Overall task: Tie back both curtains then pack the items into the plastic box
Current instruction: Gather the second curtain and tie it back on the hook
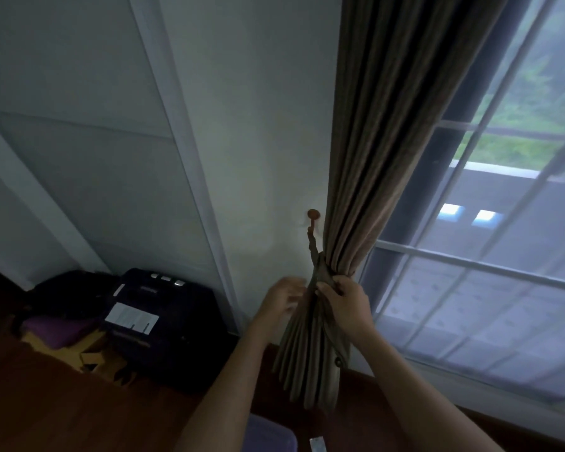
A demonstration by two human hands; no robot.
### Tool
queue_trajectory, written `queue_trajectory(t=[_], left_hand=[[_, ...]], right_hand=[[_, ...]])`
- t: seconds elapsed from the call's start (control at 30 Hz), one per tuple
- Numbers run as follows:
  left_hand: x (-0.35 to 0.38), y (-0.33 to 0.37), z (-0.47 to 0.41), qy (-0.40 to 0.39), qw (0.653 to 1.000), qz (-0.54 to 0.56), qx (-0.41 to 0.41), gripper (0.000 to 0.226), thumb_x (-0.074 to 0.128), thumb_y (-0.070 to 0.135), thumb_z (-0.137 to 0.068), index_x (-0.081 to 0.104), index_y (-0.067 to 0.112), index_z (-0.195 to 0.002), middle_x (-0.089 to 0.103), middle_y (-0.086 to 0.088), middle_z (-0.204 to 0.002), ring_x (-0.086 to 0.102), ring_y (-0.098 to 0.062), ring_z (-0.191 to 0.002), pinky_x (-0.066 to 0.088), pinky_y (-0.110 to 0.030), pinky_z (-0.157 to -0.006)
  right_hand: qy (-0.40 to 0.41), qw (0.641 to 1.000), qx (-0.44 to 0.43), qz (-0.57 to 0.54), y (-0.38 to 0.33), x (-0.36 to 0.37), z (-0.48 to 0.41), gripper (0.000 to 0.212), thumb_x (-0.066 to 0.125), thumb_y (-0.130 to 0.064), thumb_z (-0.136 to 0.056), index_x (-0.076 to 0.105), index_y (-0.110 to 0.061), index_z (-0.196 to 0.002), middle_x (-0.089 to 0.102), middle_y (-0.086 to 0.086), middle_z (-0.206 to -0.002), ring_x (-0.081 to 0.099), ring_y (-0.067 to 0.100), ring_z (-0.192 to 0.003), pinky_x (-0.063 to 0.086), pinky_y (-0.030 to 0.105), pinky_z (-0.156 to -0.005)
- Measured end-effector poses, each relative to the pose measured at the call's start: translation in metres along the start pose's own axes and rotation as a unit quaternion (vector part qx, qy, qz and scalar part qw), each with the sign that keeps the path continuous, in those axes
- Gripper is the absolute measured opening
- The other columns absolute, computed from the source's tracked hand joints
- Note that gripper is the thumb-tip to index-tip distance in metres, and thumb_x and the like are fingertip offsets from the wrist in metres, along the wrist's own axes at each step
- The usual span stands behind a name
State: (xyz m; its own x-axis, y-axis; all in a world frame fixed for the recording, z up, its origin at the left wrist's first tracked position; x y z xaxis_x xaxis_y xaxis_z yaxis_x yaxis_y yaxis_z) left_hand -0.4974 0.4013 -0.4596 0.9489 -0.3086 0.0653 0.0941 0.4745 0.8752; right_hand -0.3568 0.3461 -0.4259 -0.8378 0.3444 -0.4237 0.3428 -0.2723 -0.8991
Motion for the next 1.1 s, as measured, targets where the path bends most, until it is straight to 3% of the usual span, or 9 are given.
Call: queue_trajectory(t=[0.17,0.37,0.5,0.67,0.77,0.83,0.9,1.0,1.1], left_hand=[[0.018,0.032,-0.028,-0.055,0.997,-0.049,0.026,0.036,0.051,0.045,-0.094,0.07,0.015,-0.103,0.072,0.0,-0.099,0.066,-0.017,-0.095,0.046,-0.029,-0.08],[0.022,0.025,-0.046,-0.095,0.994,0.037,-0.025,0.025,0.064,0.035,-0.089,0.07,0.01,-0.093,0.071,-0.004,-0.091,0.065,-0.013,-0.084,0.054,-0.027,-0.076],[0.016,-0.002,-0.047,-0.005,0.999,0.049,-0.015,0.02,0.057,0.037,-0.094,0.065,0.02,-0.089,0.067,0.005,-0.091,0.061,-0.003,-0.082,0.047,-0.024,-0.073],[0.02,-0.001,-0.045,0.064,0.996,0.026,0.061,0.022,0.055,0.027,-0.097,0.063,0.014,-0.082,0.065,-0.001,-0.086,0.062,-0.019,-0.085,0.042,-0.028,-0.071],[0.017,0.018,-0.017,0.218,0.966,-0.016,0.138,0.008,0.06,0.017,-0.092,0.055,0.011,-0.088,0.06,0.0,-0.082,0.062,-0.026,-0.088,0.043,-0.024,-0.07],[0.035,0.051,0.028,0.255,0.916,-0.072,0.3,0.008,0.059,0.009,-0.092,0.052,0.012,-0.088,0.055,0.005,-0.08,0.059,-0.014,-0.08,0.042,-0.013,-0.069],[0.075,0.08,0.066,0.175,0.839,-0.179,0.483,0.006,0.056,0.005,-0.092,0.057,0.011,-0.092,0.058,0.004,-0.086,0.055,-0.001,-0.081,0.044,-0.01,-0.073],[0.151,0.087,0.09,0.008,0.622,-0.42,0.661,0.025,0.043,0.003,-0.093,0.065,0.004,-0.106,0.066,-0.009,-0.11,0.058,-0.014,-0.108,0.044,-0.026,-0.099],[0.197,0.077,0.067,-0.03,0.43,-0.584,0.688,0.036,0.039,0.004,-0.09,0.068,0.001,-0.111,0.063,-0.014,-0.125,0.054,-0.026,-0.124,0.031,-0.039,-0.113]], right_hand=[[-0.021,0.999,0.002,-0.027,0.007,0.001,-0.003,0.016,0.066,-0.025,-0.09,0.06,-0.016,-0.102,0.066,-0.003,-0.095,0.064,0.011,-0.088,0.051,0.021,-0.071],[-0.042,0.997,-0.037,0.057,-0.003,-0.002,-0.005,0.019,0.067,-0.025,-0.089,0.055,-0.017,-0.101,0.058,-0.006,-0.091,0.058,0.009,-0.082,0.043,0.016,-0.066],[-0.015,0.989,-0.074,0.127,0.002,-0.015,0.003,0.014,0.069,-0.026,-0.087,0.058,-0.021,-0.092,0.056,-0.014,-0.081,0.052,-0.002,-0.072,0.036,0.011,-0.057],[-0.023,0.961,-0.159,0.224,0.018,-0.046,0.021,0.006,0.068,-0.027,-0.088,0.071,-0.023,-0.086,0.052,-0.015,-0.076,0.05,-0.001,-0.066,0.035,0.01,-0.06],[-0.015,0.945,-0.208,0.251,0.028,-0.068,0.023,0.007,0.068,-0.018,-0.087,0.074,-0.018,-0.084,0.058,-0.006,-0.079,0.056,0.011,-0.068,0.043,0.025,-0.062],[-0.011,0.942,-0.218,0.255,0.03,-0.078,0.022,0.009,0.068,-0.017,-0.087,0.076,-0.019,-0.088,0.062,-0.003,-0.083,0.059,0.013,-0.071,0.046,0.026,-0.063],[-0.007,0.938,-0.231,0.257,0.032,-0.082,0.021,0.01,0.069,-0.018,-0.086,0.077,-0.021,-0.091,0.063,-0.003,-0.083,0.059,0.012,-0.07,0.043,0.023,-0.062],[-0.029,0.932,-0.26,0.251,0.031,-0.08,0.021,0.01,0.071,-0.026,-0.085,0.078,-0.024,-0.091,0.068,-0.002,-0.084,0.062,0.012,-0.071,0.049,0.024,-0.063],[-0.016,0.927,-0.278,0.25,0.032,-0.088,0.019,0.011,0.07,-0.023,-0.083,0.078,-0.022,-0.091,0.072,0.0,-0.086,0.065,0.014,-0.072,0.053,0.026,-0.065]])
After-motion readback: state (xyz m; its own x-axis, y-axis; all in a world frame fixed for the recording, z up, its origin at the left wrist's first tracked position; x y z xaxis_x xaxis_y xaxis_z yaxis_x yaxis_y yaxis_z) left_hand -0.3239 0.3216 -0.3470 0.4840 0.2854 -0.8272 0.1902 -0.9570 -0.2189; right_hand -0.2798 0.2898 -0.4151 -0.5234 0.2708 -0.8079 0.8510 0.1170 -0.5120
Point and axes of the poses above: each hand's wrist, its own z-axis away from the middle knuckle, its own x-axis out of the palm, y = z × x, the point moved 7 cm from there along -z, towards the middle knuckle
